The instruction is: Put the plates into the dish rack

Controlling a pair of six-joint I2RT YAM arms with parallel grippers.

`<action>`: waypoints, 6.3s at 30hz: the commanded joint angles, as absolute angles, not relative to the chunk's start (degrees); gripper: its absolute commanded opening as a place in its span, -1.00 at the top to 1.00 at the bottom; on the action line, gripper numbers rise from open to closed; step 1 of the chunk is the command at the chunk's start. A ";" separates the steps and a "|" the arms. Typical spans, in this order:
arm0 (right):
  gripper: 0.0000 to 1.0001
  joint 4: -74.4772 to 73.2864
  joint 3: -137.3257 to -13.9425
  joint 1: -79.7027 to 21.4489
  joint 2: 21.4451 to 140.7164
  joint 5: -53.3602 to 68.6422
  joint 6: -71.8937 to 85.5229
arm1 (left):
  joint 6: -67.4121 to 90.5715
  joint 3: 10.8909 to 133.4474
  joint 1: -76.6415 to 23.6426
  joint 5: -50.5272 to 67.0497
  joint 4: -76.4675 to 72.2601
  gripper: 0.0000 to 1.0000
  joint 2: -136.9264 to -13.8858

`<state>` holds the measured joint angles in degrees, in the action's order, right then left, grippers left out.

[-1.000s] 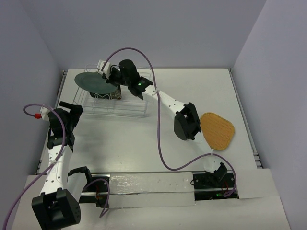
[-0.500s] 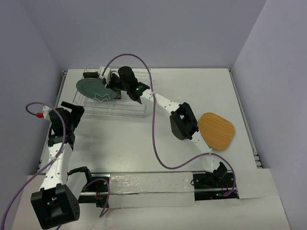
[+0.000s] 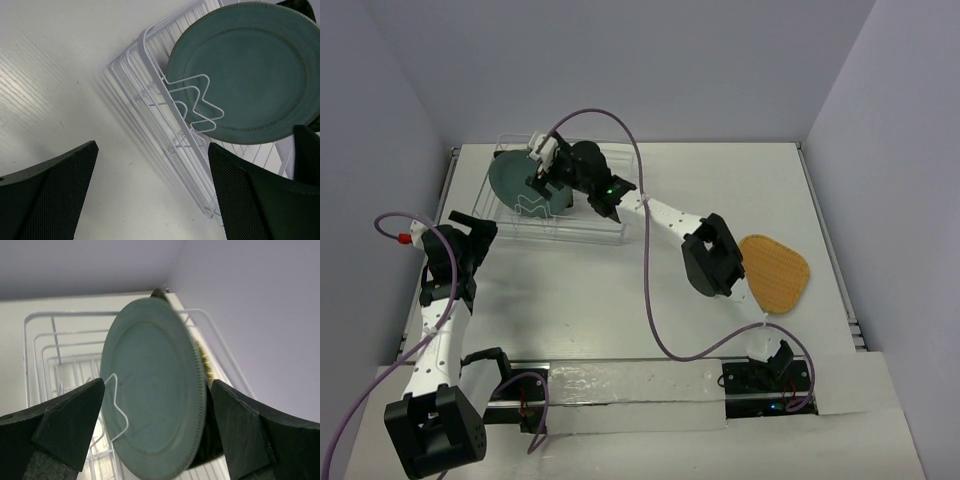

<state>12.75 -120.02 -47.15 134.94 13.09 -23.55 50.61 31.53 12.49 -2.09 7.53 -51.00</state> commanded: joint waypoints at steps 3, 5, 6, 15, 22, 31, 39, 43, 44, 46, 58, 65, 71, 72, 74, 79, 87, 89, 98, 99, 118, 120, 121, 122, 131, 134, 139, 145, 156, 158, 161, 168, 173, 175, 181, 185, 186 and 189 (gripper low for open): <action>-0.99 20.09 -115.97 -47.74 120.89 2.57 -18.19 | 49.92 35.00 13.01 1.36 6.60 -0.99 -48.41; -0.99 20.39 -113.89 -47.73 117.96 -1.36 -17.59 | 50.00 35.40 13.01 2.51 6.60 -0.99 -47.49; -0.99 20.55 -113.03 -47.72 115.58 -2.75 -17.66 | 49.85 35.66 13.01 3.18 6.51 -0.98 -46.83; -0.99 18.94 -77.88 -41.60 87.36 -28.29 2.07 | 41.14 43.28 -8.53 6.78 0.53 -0.99 -52.90; -0.99 -1.47 -50.38 -18.25 59.23 -19.21 34.50 | 32.61 57.02 -29.67 7.83 -3.63 -0.99 -70.95; -0.99 -13.27 -32.50 14.54 41.36 -10.45 40.94 | 23.61 81.74 -43.36 18.16 -0.18 -0.99 -98.01; -0.98 -9.58 -21.19 37.51 40.91 -0.31 46.78 | 19.50 106.51 -48.20 30.18 7.88 -0.99 -122.92; -0.98 -6.69 -18.96 40.45 45.08 4.38 47.04 | 18.49 110.72 -50.61 29.84 8.94 -0.99 -127.85; -0.97 -5.92 -18.51 40.52 46.64 4.46 47.24 | 18.63 111.47 -51.11 29.54 8.71 -0.99 -129.11; -0.98 -4.68 -17.76 40.52 48.60 3.79 47.72 | 19.24 112.29 -51.93 28.92 8.08 -0.99 -130.76; -0.97 3.86 -14.91 40.52 58.80 12.21 48.27 | 22.87 120.23 -54.00 27.33 7.98 -0.96 -142.58; -0.97 5.36 -13.89 40.25 59.94 14.41 48.43 | 27.42 121.15 -55.02 24.18 5.28 -0.62 -147.56; -0.97 5.81 -13.55 39.98 59.20 15.37 48.14 | 28.02 121.47 -55.76 21.76 5.51 0.09 -149.72; -0.97 5.88 -13.61 39.91 59.00 15.76 48.01 | 27.96 121.46 -55.96 21.56 5.76 0.25 -149.91; -0.97 6.11 -13.75 39.77 58.59 17.76 47.77 | 27.73 121.34 -56.25 20.10 6.24 0.45 -150.11; -0.95 9.49 -14.15 38.76 55.37 25.35 46.98 | 29.00 120.46 -56.34 19.95 5.72 0.88 -150.29; -0.92 12.41 -15.62 36.83 42.60 36.13 45.67 | 32.51 119.10 -56.35 17.00 5.70 1.00 -149.77; -0.92 11.92 -16.08 36.78 41.90 37.88 44.93 | 33.56 119.77 -56.34 17.01 6.27 1.00 -150.24; -0.75 19.14 -15.72 33.64 46.35 46.34 47.22 | 35.60 120.42 -56.43 17.54 6.30 1.00 -151.51; -0.71 18.90 -16.10 32.67 46.72 45.89 46.97 | 35.68 119.92 -56.43 17.60 5.89 0.99 -151.30; -0.06 -5.05 -25.88 22.83 47.73 15.13 40.30 | 34.28 115.11 -56.25 15.06 4.42 1.00 -147.79; 0.12 -7.80 -26.89 22.76 47.12 12.51 39.04 | 34.19 115.05 -56.34 14.42 4.48 0.99 -147.57; 0.31 -8.55 -27.32 22.73 46.92 11.80 38.64 | 34.15 114.93 -56.30 14.38 4.41 0.99 -147.41; 0.49 -9.29 -27.74 22.69 46.72 11.09 38.25 | 34.11 114.82 -56.26 14.34 4.33 0.99 -147.26; 1.00 -15.04 -35.64 19.70 44.93 4.23 31.33 | 33.92 111.96 -53.56 16.73 2.19 0.58 -139.27; 1.00 -15.20 -39.53 17.36 42.67 3.06 29.27 | 34.63 108.46 -51.02 19.22 -1.27 0.04 -133.41; 1.00 -14.32 -48.93 12.60 41.18 3.41 22.50 | 32.15 104.75 -46.67 20.32 -0.15 -0.70 -121.95; 1.00 -5.97 -60.31 5.98 42.54 12.15 12.85 | 28.11 91.10 -42.80 11.58 1.39 -0.98 -97.51; 1.00 -5.24 -83.94 -26.72 68.57 25.23 -29.17 | 41.63 54.02 -27.50 -17.12 12.74 -0.99 -57.70; 1.00 -9.35 -90.31 -29.52 76.69 29.41 -33.19 | 45.50 50.64 -23.85 -20.89 16.44 -0.99 -55.15; 1.00 -15.91 -103.82 -33.20 87.91 34.64 -38.46 | 51.70 44.88 -20.93 -27.60 21.57 -0.99 -50.50; 1.00 -19.11 -125.25 -41.30 107.41 29.41 -40.30 | 56.20 38.15 -8.99 -26.63 24.83 -0.99 -45.40; 1.00 -18.02 -134.31 -44.56 117.44 26.02 -37.10 | 54.05 35.14 -1.76 -18.89 19.40 -0.99 -46.94; 1.00 -17.74 -136.38 -45.20 121.13 25.47 -36.94 | 54.04 33.42 -1.31 -18.02 17.22 -0.99 -47.35; 1.00 -13.63 -137.45 -46.78 125.63 21.99 -38.08 | 53.69 31.80 -0.34 -19.33 15.28 -0.99 -46.85; 1.00 -7.99 -137.42 -47.64 128.82 16.67 -38.70 | 53.68 30.91 -0.18 -19.73 14.77 -0.99 -46.40; 1.00 -6.76 -137.73 -47.84 129.94 15.38 -39.16 | 53.63 30.66 -0.18 -19.83 14.77 -0.99 -46.20; 1.00 -5.72 -138.51 -48.02 132.35 15.06 -39.55 | 53.61 30.21 -0.18 -20.10 14.68 -0.99 -45.82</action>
<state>-16.90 -134.27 -47.29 131.09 18.39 -37.88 53.83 30.90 -0.64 -20.12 17.55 -46.90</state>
